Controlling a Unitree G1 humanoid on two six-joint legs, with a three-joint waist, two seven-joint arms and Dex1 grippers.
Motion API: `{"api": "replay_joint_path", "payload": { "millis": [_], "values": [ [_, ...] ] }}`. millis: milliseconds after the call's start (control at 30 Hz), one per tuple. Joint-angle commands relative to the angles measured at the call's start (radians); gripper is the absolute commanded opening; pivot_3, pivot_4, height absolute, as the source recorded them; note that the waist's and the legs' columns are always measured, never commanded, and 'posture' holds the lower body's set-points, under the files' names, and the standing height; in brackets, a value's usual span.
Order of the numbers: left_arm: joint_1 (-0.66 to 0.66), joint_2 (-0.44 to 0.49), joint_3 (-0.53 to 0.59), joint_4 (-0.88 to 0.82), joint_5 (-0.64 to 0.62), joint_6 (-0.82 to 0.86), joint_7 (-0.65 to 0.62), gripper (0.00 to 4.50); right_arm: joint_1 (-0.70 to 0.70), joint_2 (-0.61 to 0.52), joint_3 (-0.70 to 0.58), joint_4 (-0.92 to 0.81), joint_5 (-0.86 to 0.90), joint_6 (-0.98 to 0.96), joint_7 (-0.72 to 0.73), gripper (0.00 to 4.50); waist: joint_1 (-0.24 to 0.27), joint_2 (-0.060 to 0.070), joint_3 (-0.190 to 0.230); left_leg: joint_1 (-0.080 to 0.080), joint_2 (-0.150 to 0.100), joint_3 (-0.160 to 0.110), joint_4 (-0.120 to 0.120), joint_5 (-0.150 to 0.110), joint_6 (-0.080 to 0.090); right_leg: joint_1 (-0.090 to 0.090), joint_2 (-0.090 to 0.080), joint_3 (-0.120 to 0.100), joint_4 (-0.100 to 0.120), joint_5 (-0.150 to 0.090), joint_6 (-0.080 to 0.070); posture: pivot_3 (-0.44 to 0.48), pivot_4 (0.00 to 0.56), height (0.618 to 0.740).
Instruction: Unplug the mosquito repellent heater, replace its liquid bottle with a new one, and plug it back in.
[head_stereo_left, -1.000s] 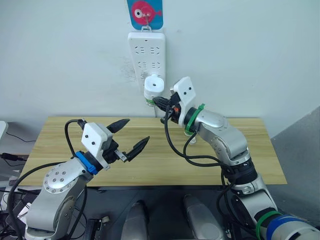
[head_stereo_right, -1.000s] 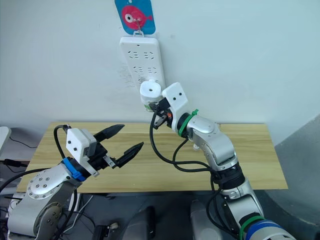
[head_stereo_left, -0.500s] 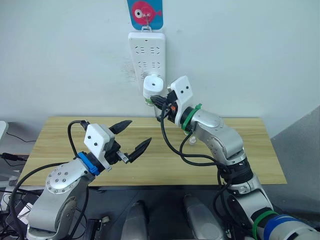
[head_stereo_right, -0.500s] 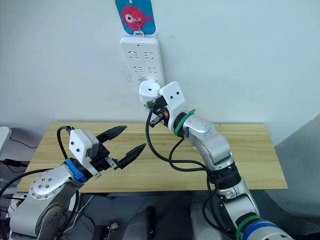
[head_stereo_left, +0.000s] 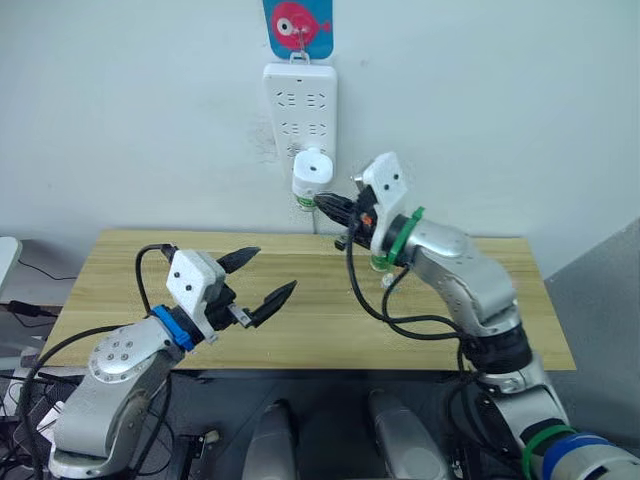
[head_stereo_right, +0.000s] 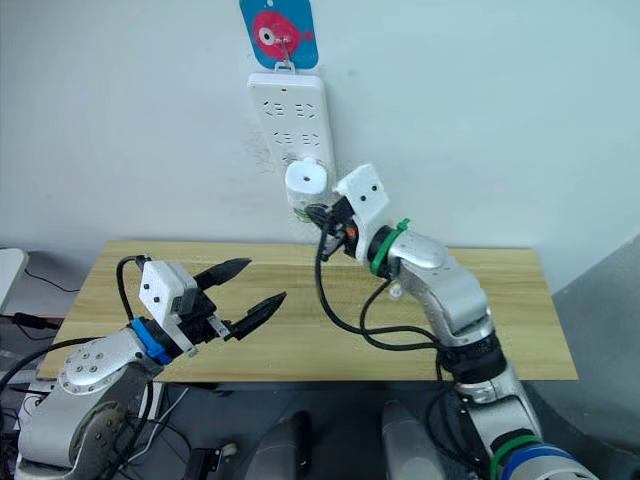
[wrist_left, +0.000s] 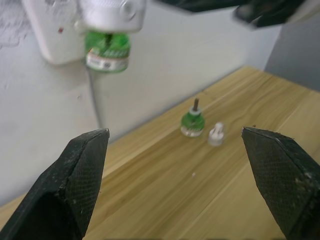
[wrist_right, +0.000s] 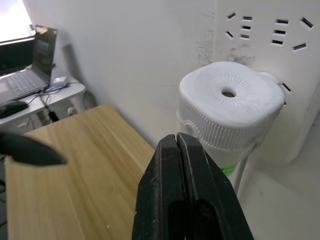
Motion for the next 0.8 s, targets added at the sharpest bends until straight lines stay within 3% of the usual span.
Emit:
{"api": "replay_joint_path", "payload": {
  "millis": [33,100,233,333,533,800],
  "values": [
    [-0.016,0.087,0.031,0.088,0.032,-0.079,-0.112,4.5,0.033,-0.109,-0.023,-0.117,0.045,-0.016,0.12,0.02,0.002,-0.001,-0.001,0.0,0.0,0.0,-0.001,0.0,0.0,0.0,0.0,0.0,0.0,0.0,0.0,-0.116,0.172,0.736],
    [-0.016,0.15,0.029,0.158,0.067,-0.151,-0.194,4.5,0.06,-0.205,-0.031,-0.143,0.04,-0.035,0.184,0.02,0.003,-0.001,-0.001,0.0,0.0,0.0,-0.005,0.0,0.0,-0.001,0.0,-0.001,-0.002,0.002,-0.004,-0.112,0.161,0.736],
    [-0.046,0.26,0.047,0.355,0.114,-0.264,-0.318,4.5,0.157,-0.455,-0.092,-0.144,0.018,-0.132,0.34,0.78,0.006,-0.002,-0.012,0.0,-0.001,0.0,-0.009,0.0,0.0,-0.002,-0.002,-0.002,-0.003,0.002,-0.004,-0.095,0.132,0.736],
    [-0.082,0.296,0.037,0.444,0.153,-0.294,-0.333,4.5,0.203,-0.594,-0.141,-0.077,-0.008,-0.235,0.431,1.87,0.005,-0.003,-0.024,0.0,-0.001,0.0,-0.01,0.0,0.0,-0.002,-0.002,-0.003,-0.003,0.002,-0.004,-0.088,0.112,0.736],
    [-0.049,0.34,0.038,0.401,0.182,-0.216,-0.331,4.5,0.303,-0.767,-0.19,-0.006,-0.02,-0.384,0.6,4.05,0.0,-0.007,-0.056,0.002,-0.001,0.003,-0.009,0.0,0.0,-0.001,-0.003,-0.002,-0.003,0.002,-0.004,-0.084,0.084,0.736],
    [-0.042,0.355,0.039,0.379,0.177,-0.169,-0.338,4.5,0.334,-0.765,-0.206,0.039,-0.019,-0.414,0.589,4.05,-0.001,-0.007,-0.08,0.007,-0.001,0.006,-0.006,0.001,0.001,0.003,-0.004,0.0,-0.002,0.0,0.0,-0.075,0.081,0.736]
  ]
}}
